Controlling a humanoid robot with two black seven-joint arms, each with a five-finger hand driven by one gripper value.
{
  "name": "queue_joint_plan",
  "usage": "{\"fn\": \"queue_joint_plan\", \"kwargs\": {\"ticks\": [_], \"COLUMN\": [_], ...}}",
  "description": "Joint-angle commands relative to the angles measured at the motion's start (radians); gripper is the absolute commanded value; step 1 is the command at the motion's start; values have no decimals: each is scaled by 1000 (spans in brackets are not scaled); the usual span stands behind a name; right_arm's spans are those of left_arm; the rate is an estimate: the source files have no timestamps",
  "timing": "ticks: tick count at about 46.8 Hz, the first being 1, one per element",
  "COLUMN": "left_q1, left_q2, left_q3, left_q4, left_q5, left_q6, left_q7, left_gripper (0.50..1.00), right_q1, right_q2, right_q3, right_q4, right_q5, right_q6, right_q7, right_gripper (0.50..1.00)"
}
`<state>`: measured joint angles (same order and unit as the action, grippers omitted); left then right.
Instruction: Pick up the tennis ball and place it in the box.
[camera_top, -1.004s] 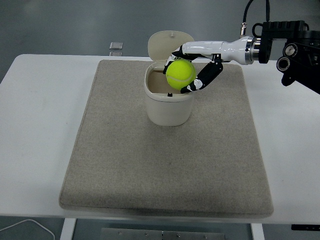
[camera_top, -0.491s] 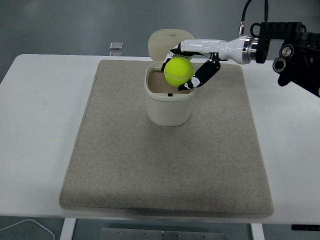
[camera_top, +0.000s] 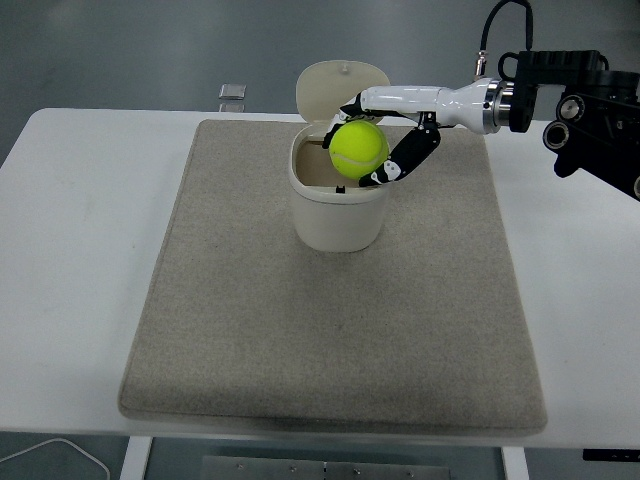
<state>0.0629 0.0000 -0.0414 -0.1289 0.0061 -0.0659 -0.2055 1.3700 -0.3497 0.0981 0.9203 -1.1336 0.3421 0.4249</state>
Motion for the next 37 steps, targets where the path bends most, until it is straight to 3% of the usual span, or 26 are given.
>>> {"fn": "queue_joint_plan", "kwargs": {"ticks": [1, 19, 28, 37], "left_q1": [0, 0, 0, 0], "left_q2": [0, 0, 0, 0], "left_q3": [0, 0, 0, 0], "left_q4": [0, 0, 0, 0], "left_q5": [0, 0, 0, 0], "left_q6": [0, 0, 0, 0], "left_q7": [0, 0, 0, 0], "left_gripper": [992, 992, 992, 992], "right_q1": [0, 3, 12, 32], "right_q2": [0, -6, -37, -97], "right_q3": [0, -1, 12, 12], "right_q4": [0, 2, 3, 5], "right_q5": [0, 6, 73, 219], "right_q6": [0, 21, 176, 269], "right_q7": [0, 0, -3, -43], "right_gripper": [844, 858, 858, 858]}}
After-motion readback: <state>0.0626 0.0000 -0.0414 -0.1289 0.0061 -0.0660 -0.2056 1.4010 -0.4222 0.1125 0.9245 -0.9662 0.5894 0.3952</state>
